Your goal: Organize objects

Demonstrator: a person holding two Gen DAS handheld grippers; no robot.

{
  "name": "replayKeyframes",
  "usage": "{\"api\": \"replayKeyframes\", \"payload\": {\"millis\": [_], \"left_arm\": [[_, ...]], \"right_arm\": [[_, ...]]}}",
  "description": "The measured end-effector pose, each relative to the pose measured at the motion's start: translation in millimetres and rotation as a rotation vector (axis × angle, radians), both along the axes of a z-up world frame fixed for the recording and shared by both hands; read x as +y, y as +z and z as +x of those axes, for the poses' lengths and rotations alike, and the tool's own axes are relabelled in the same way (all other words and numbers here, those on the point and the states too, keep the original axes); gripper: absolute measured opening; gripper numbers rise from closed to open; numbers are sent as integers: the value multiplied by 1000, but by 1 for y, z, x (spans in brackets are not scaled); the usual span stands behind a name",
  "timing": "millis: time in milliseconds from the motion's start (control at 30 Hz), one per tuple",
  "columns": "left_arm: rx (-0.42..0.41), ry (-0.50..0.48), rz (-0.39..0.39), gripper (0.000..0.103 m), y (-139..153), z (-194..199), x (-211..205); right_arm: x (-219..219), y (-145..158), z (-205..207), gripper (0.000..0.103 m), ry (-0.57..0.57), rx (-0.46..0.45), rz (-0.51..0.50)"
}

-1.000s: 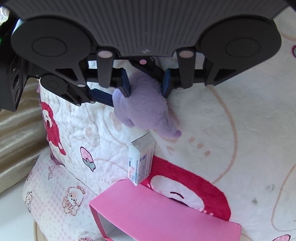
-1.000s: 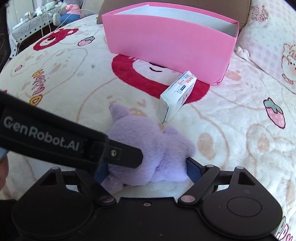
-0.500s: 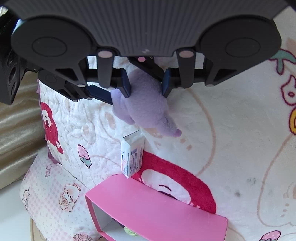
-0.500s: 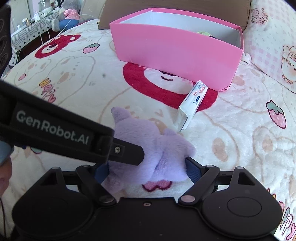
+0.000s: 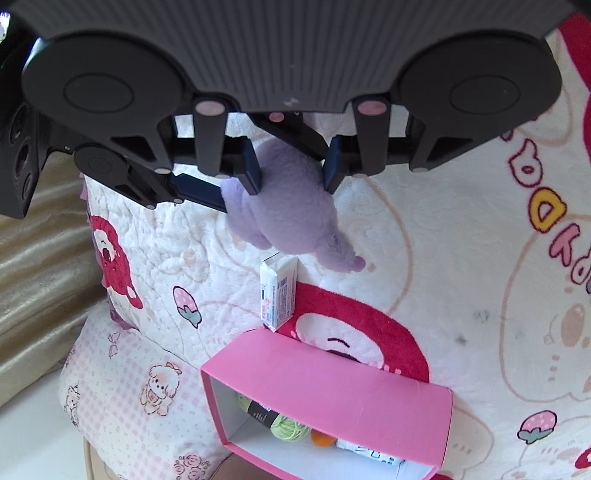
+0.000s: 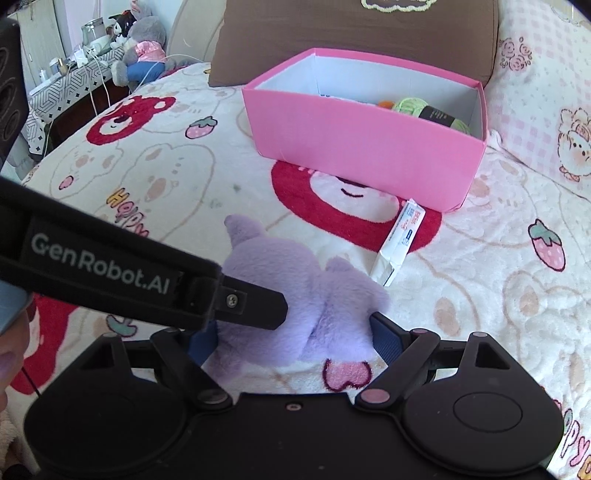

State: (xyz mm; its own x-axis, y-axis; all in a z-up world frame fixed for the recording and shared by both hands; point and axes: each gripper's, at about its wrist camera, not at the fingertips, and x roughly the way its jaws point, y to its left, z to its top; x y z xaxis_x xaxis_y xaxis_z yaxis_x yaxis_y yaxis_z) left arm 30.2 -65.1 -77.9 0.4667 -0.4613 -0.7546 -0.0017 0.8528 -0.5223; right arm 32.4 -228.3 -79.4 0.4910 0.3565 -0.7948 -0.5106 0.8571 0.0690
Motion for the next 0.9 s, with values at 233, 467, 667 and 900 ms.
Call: {"api": "replayKeyframes", "payload": {"millis": [233,467,667,900], "left_arm": [[-32,-1,8,34,26,-7,11],[-70,-12,25,34,54,-15,23],[-127,-12,55,35,83,-22,30],[-162,-5,69,36,102,-18,35]], "right_arm": [[11,25,-6,89,10,-35,-9],[25,52,-10,89,34,-67,-28],[34,77,-15,89,41,-115,-20],[44,99,-5,89,47,-129,-37]]}}
